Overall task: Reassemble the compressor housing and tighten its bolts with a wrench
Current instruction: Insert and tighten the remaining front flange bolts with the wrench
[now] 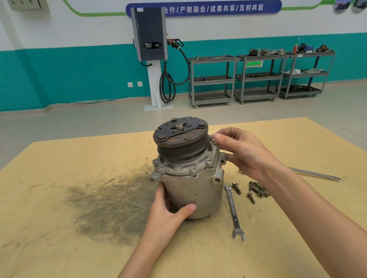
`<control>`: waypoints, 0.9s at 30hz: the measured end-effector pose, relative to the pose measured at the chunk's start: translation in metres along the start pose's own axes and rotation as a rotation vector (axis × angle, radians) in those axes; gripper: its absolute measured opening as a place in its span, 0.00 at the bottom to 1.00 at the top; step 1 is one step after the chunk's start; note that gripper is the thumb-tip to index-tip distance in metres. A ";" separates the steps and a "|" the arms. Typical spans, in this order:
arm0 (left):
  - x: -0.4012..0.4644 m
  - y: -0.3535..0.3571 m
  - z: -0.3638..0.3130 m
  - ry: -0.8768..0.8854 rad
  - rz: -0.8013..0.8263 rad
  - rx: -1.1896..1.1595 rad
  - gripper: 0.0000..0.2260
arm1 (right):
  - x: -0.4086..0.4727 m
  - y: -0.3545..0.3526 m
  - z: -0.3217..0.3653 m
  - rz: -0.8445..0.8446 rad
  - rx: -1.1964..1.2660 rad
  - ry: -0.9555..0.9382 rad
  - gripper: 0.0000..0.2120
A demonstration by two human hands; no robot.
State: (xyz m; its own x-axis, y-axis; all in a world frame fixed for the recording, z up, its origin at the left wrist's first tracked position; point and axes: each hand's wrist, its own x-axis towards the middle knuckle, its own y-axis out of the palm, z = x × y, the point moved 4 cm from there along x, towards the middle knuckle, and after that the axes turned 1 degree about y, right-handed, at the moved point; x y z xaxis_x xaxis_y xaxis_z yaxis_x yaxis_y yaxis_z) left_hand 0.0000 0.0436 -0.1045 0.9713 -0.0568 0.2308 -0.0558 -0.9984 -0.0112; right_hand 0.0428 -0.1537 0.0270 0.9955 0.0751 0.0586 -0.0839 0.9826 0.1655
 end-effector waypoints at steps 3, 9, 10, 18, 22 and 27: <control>0.000 0.000 0.001 -0.013 0.003 -0.001 0.43 | -0.008 -0.035 -0.008 -0.229 -0.223 -0.067 0.07; 0.001 0.000 0.000 -0.020 -0.005 -0.015 0.46 | -0.033 -0.058 -0.058 -0.166 -1.529 0.254 0.16; 0.001 0.001 0.000 -0.020 -0.006 -0.017 0.47 | -0.035 -0.052 -0.068 -0.074 -1.554 0.309 0.16; 0.002 0.000 0.005 -0.023 -0.019 0.001 0.41 | -0.035 -0.021 -0.087 -0.012 -1.641 0.310 0.08; 0.003 0.000 0.006 -0.022 -0.015 0.015 0.39 | -0.033 -0.015 -0.090 -0.097 -1.675 0.269 0.10; 0.002 -0.001 0.005 -0.022 -0.014 0.022 0.40 | -0.035 -0.024 -0.090 -0.148 -1.641 0.250 0.13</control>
State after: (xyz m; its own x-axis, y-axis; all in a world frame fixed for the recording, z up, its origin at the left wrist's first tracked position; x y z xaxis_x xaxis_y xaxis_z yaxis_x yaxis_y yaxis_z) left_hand 0.0028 0.0443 -0.1089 0.9769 -0.0423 0.2096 -0.0371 -0.9989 -0.0290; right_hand 0.0139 -0.1642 -0.0677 0.9857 -0.1645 -0.0377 -0.0225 0.0933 -0.9954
